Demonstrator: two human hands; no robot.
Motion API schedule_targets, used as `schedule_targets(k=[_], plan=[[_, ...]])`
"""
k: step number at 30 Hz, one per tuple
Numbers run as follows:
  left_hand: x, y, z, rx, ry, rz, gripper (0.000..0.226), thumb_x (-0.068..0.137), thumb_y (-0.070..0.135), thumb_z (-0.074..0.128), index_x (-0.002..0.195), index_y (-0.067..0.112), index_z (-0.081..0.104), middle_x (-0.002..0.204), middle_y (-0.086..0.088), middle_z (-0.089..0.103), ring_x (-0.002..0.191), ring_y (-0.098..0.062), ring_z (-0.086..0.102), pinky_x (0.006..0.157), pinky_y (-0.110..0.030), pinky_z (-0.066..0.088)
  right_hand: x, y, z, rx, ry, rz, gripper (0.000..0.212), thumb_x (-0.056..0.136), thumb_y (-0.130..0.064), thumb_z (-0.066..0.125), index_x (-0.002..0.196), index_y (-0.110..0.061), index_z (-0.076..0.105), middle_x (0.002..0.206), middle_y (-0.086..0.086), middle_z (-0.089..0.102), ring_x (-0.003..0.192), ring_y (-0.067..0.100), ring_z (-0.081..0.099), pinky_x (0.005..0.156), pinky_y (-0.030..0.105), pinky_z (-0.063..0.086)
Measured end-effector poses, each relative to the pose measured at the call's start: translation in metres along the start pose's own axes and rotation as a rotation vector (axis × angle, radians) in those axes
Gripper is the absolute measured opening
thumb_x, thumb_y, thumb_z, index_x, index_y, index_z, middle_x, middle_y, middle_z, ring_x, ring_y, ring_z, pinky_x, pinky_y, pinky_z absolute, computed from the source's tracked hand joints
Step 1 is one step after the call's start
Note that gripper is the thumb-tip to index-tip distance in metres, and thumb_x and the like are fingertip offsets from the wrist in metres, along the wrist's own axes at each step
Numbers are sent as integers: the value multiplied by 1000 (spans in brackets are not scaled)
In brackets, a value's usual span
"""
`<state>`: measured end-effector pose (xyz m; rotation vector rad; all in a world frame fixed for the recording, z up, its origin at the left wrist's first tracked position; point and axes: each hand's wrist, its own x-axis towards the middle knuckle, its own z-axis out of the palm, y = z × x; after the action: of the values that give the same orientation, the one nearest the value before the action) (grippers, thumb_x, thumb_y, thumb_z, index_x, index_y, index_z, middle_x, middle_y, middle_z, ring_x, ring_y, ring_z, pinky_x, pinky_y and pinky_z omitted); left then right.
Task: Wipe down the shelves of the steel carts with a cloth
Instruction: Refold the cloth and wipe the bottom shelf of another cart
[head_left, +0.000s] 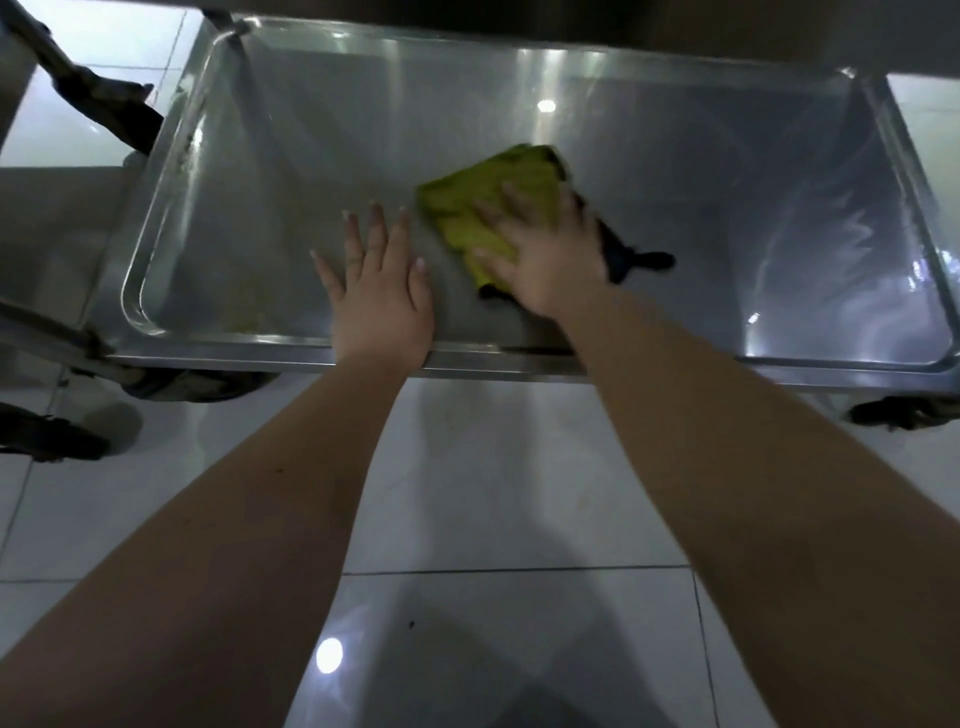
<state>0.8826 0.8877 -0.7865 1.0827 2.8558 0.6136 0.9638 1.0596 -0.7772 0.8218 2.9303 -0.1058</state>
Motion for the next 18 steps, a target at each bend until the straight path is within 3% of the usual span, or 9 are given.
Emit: schedule_targets(k=[5,8,10,14,18], plan=[[-6,0,2,122,34,90,52,102,32,21,152,22,29,162,-3,18,150,-24,1,117,-54,-11,-33,123,-5,158,-49,490,64,92,-72,23,150,-51,7,163,-14,1,146,44,-3,115,62,1],[-6,4,3,153,24,110,56,98,35,18,150,22,33,161,-3,22,150,-25,4,116,-54,-11,-49,118,-3,175,-39,631,65,93,-70,23,152,-48,5,163,-12,-3,145,47,-6,114,64,-3],[-4,4,3,156,21,102,57,97,35,17,150,21,34,160,-3,23,150,-25,5,116,-55,-11,-46,85,-4,149,-49,587,66,93,-69,21,152,-47,3,163,-12,-5,144,49,-8,113,66,-4],[-4,3,2,72,33,55,57,97,35,20,150,18,34,160,-4,24,150,-24,5,117,-52,-11,-49,-13,-1,92,-85,227,63,94,-67,22,150,-50,-1,162,-12,-10,143,49,-14,112,66,-7],[-4,-4,-10,-259,20,38,55,93,30,30,144,17,43,157,-5,30,150,-22,7,118,-43,-13,-57,-91,-2,115,-184,30,68,96,-53,36,151,-46,-3,161,-13,-17,141,47,-24,111,64,-12]])
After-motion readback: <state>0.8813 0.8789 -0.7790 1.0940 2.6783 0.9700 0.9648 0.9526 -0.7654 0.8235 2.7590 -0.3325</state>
